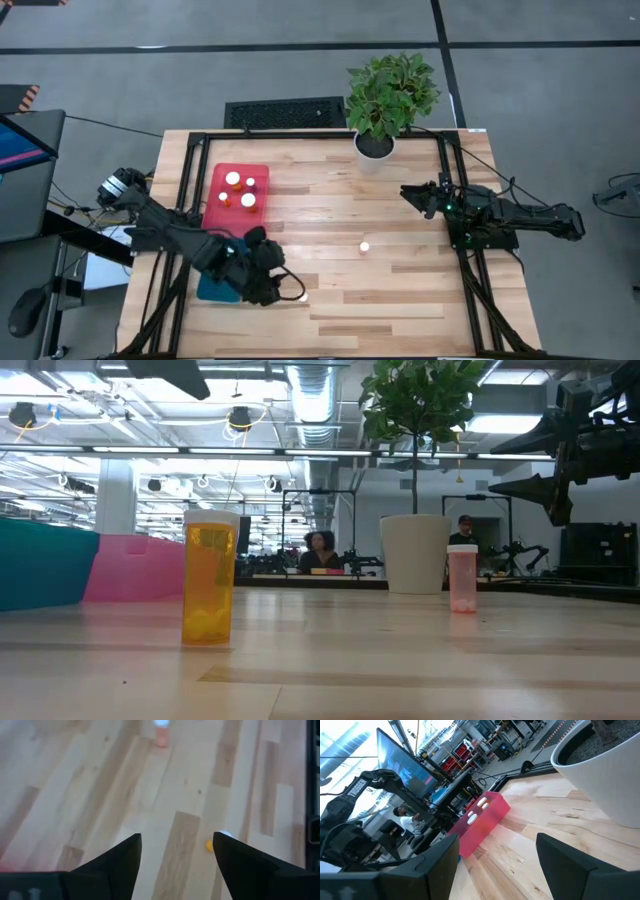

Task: Pick and place medicine bottles into bin by pill shape (circle, oval)
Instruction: Put the orange tablet bottle into the blue bin

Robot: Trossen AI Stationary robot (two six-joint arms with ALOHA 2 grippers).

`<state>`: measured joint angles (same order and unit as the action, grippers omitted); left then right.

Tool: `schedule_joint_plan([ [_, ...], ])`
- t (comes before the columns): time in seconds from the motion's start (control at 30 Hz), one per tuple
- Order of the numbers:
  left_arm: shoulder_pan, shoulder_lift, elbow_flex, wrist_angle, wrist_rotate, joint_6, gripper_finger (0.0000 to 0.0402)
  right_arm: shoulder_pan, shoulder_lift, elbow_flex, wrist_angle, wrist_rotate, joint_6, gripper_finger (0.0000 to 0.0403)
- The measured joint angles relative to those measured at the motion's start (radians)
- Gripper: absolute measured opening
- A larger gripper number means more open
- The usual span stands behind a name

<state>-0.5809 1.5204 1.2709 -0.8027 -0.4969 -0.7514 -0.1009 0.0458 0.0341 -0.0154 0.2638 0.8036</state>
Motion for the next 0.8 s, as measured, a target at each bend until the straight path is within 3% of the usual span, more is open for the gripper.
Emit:
schedule_joint_plan([
  [0.17, 0.056, 0.002, 0.0, 0.046, 0.134, 0.098, 0.0271, 0.0, 0.0, 0.0, 0.0, 0.0, 0.0, 0.0276],
  [0.37, 0.109, 0.05, 0.0, 0.178, 0.365, 0.299, 0.0305, 0.0, 0.0, 0.0, 0.0, 0.0, 0.0, 0.0276],
  [0.6, 0.134, 0.134, 0.0, 0.258, 0.524, 0.49, 0.03, 0.0, 0.0, 0.0, 0.0, 0.0, 0.001, 0.0276],
  [0.8, 0.137, 0.207, 0.0, 0.304, 0.6, 0.646, 0.0297, 0.0, 0.0, 0.0, 0.0, 0.0, 0.001, 0.0276],
])
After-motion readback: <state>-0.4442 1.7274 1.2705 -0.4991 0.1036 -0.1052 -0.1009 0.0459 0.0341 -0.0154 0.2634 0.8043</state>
